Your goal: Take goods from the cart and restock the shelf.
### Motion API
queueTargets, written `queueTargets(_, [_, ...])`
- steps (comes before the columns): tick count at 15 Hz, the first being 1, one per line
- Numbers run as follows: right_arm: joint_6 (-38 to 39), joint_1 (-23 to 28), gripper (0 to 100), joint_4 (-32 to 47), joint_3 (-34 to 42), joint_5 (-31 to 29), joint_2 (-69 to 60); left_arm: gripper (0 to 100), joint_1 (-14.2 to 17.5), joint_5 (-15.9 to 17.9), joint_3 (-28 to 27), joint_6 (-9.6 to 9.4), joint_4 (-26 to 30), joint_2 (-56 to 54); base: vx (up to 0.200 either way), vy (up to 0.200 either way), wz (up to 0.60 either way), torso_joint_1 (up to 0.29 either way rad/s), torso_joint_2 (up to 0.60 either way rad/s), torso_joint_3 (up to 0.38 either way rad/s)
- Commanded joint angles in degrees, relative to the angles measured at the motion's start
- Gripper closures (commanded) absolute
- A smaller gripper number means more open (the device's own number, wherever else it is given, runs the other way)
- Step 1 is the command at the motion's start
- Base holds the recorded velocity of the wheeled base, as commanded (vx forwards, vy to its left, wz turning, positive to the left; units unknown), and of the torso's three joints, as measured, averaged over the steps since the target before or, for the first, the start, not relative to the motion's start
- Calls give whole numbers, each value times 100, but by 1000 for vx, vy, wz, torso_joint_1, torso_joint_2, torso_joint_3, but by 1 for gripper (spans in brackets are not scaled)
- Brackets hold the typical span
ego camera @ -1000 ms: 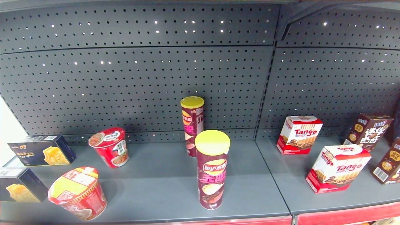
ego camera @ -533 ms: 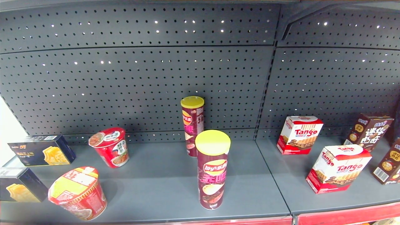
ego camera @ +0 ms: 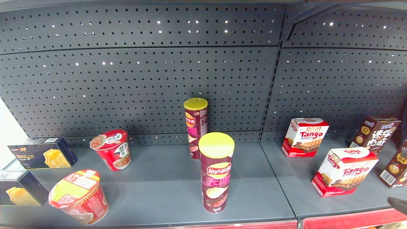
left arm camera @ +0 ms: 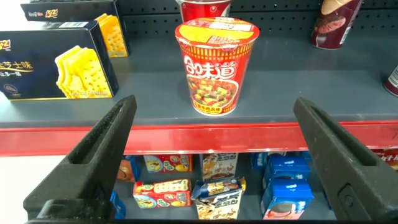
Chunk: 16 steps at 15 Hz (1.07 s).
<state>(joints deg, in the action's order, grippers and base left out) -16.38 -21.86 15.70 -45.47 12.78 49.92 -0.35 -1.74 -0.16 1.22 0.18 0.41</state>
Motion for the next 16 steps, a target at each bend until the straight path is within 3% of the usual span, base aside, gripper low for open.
queueTargets(1, [4, -266, 0, -50, -225, -47, 941, 0, 0, 7, -2, 1, -1, 11, 0, 0, 0, 0, 0, 0])
queueTargets(6, [30, -345, 0, -58, -621, -161, 1907, 0, 0, -1, -2, 1, -1, 11, 0, 0, 0, 0, 0, 0])
queueTargets(11, [153, -776, 0, -120, -911, -179, 2742, 0, 0, -1, -2, 1, -1, 11, 0, 0, 0, 0, 0, 0])
queueTargets(16, [390, -1066, 0, -639, -858, -179, 3507, 0, 0, -1, -2, 1, -1, 11, 0, 0, 0, 0, 0, 0])
